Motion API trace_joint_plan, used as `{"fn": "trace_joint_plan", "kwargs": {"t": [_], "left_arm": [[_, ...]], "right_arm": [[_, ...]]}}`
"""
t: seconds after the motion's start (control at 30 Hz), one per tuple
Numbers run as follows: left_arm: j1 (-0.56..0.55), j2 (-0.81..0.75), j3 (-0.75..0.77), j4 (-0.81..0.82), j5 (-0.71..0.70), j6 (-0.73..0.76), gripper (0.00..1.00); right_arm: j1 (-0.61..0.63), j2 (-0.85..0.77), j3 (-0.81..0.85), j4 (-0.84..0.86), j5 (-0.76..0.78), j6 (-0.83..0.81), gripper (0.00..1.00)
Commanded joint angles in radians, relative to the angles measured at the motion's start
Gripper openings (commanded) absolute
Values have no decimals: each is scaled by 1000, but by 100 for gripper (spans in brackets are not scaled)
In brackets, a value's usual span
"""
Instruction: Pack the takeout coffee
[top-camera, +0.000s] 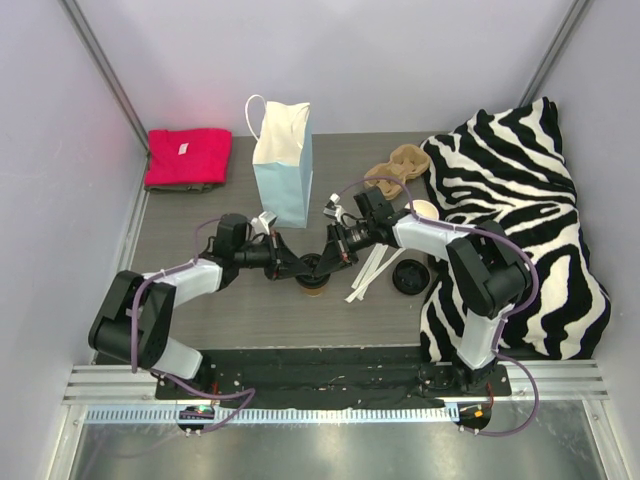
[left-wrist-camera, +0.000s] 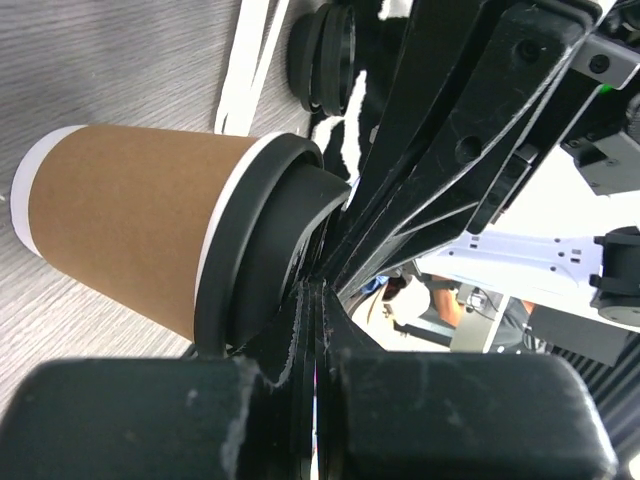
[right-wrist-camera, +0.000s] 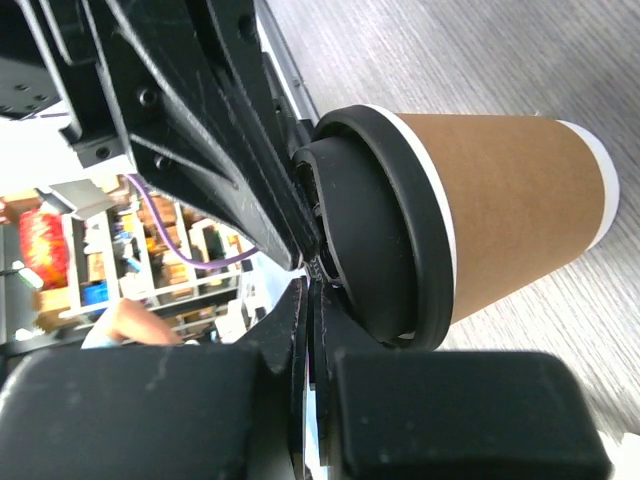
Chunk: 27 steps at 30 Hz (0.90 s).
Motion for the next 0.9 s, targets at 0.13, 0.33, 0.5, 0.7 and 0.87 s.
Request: {"fn": "trace_joint_plan", "kwargs": {"t": [0.13,0.33,0.5,0.7,0.87], "left_arm": [[21,74,-24,-3,-55,25,0],[21,81,-20,-26,-66,37,0],[19,98,-17,-56,-81,39,0],[19,138,-14,-73,-94,48,0],[19,175,-1,-104,-106,60,0]], "right_arm": [[-23,77,-26,8,33,-7,1],[-43,129,-41,17,53,33,1],[-49,133,-67,22,130,67,1],[-57,168,-69,28,153,70,1],[-64,185,-73,25,181,68,1]]}}
